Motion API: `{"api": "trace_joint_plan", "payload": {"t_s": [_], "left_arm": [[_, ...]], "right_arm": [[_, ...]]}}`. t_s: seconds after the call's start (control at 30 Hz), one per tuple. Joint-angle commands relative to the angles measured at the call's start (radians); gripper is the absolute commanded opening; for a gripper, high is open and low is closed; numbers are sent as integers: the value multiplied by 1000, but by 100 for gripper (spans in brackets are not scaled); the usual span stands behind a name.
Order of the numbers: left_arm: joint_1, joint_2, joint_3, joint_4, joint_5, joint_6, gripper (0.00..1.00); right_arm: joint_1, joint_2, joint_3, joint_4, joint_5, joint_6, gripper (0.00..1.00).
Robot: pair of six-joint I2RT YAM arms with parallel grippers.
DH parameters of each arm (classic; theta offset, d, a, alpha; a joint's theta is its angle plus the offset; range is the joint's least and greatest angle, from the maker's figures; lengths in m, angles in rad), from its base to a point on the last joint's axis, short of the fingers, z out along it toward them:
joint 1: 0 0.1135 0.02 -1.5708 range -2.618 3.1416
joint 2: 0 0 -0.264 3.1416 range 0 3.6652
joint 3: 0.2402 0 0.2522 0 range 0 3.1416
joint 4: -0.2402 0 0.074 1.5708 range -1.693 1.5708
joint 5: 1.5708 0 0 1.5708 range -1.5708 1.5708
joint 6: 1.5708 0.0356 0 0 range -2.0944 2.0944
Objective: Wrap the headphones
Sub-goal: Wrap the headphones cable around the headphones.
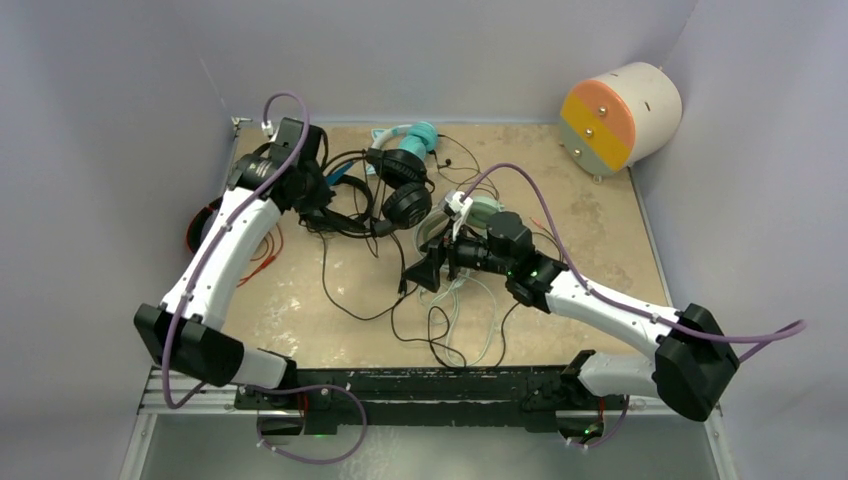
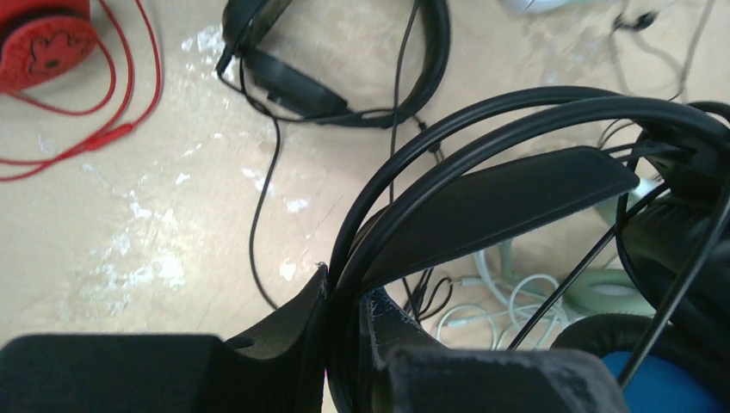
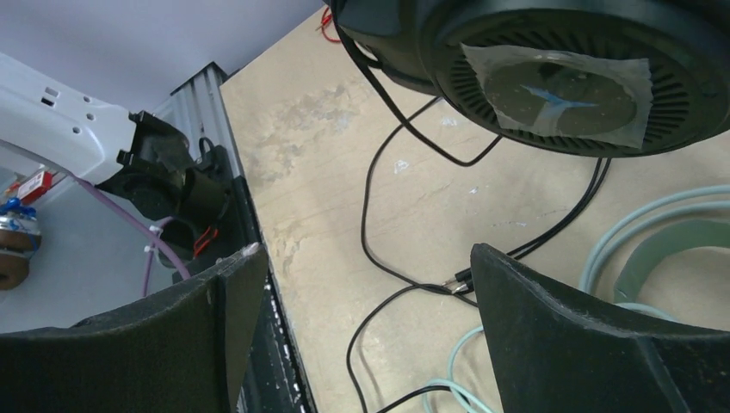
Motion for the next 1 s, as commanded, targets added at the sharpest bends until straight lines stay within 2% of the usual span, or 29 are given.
{"api": "trace_joint_plan", "payload": {"t_s": [0.0,0.2,0.33,0.4,0.47,0.63,0.8,0.97], "left_arm": [[10,43,121,-91,67,-85,0],[12,21,137,-81,50,-107,0],[12,-3,128,-36,147,-67,0],[12,-14,144,-42,140,-68,0],[12,-29,180,-68,112,-68,0],[12,-44,335,-186,84,-80,0],[12,7,527,-310,153,-77,0],[12,84,745,-428,212,-86,0]], "right_arm": [[3,-30,-38,103,52,10,90],[2,-27,-100,191,77,28,91],[3,9,-169,349,106,65,93],[2,38,-199,439,106,75,94],[3,63,-198,460,95,65,94],[2,93,-206,497,40,30,94],[3,155,-236,719,4,5,99],[4,217,-134,699,3,-39,99]]}}
